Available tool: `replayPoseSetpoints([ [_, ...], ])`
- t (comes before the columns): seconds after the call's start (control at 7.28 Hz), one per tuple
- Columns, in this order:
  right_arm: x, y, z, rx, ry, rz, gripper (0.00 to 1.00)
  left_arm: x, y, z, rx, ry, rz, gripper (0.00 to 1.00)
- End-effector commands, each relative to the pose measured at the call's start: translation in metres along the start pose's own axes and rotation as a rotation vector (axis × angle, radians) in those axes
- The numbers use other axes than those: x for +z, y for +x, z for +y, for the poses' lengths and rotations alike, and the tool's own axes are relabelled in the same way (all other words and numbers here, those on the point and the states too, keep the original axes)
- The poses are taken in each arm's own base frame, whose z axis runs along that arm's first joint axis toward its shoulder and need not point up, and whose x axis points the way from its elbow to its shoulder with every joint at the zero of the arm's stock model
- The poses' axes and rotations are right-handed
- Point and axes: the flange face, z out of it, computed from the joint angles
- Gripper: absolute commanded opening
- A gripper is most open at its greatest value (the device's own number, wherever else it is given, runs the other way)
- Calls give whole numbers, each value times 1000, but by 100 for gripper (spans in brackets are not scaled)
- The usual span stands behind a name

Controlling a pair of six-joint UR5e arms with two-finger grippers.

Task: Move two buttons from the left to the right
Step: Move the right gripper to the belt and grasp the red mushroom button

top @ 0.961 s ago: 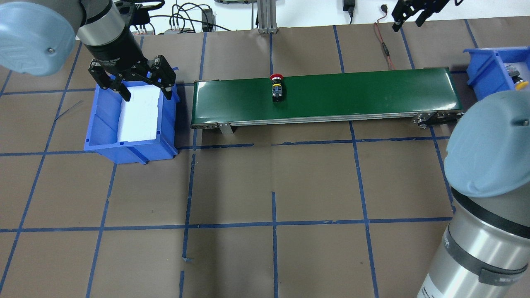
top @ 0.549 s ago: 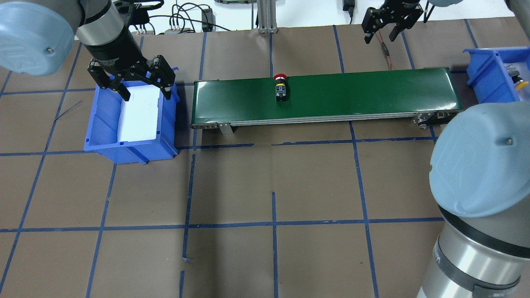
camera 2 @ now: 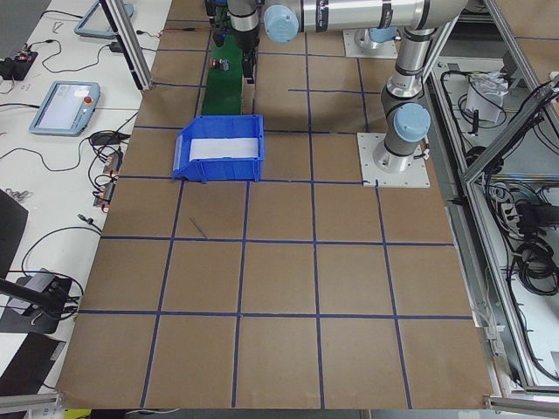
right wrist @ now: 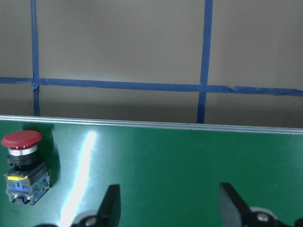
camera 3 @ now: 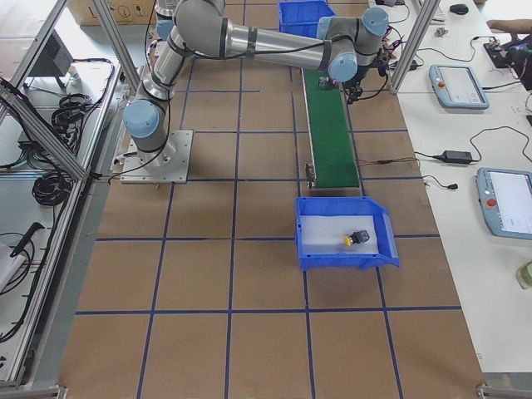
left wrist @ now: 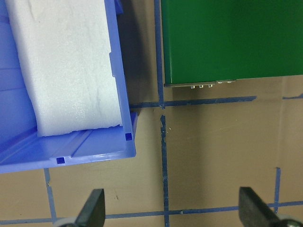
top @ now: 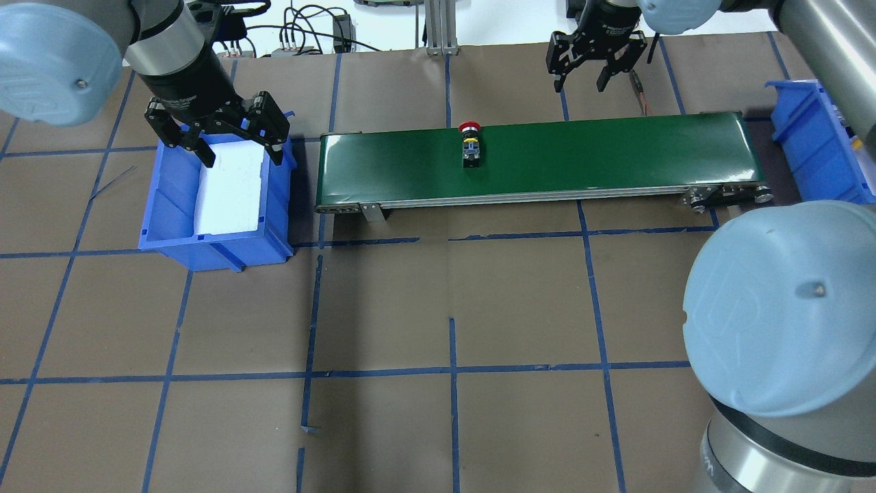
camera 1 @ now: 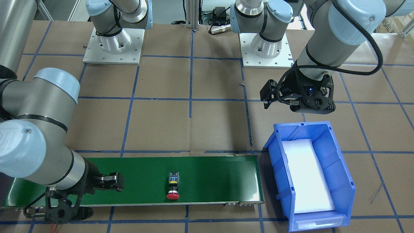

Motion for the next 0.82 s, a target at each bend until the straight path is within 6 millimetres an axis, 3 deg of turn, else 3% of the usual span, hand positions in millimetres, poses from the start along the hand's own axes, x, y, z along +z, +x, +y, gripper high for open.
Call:
replayPoseSetpoints([
  [0.0,19,-25,25,40,-3,0,77,0,-1,0,-1,0,0,100],
  [0.55,39,-78,42,44,-1,1,77,2,0,-1,-9,-3,1,100],
  [0.69,41,-83,44,47,4,22,77,2,0,-1,-6,-5,1,100],
])
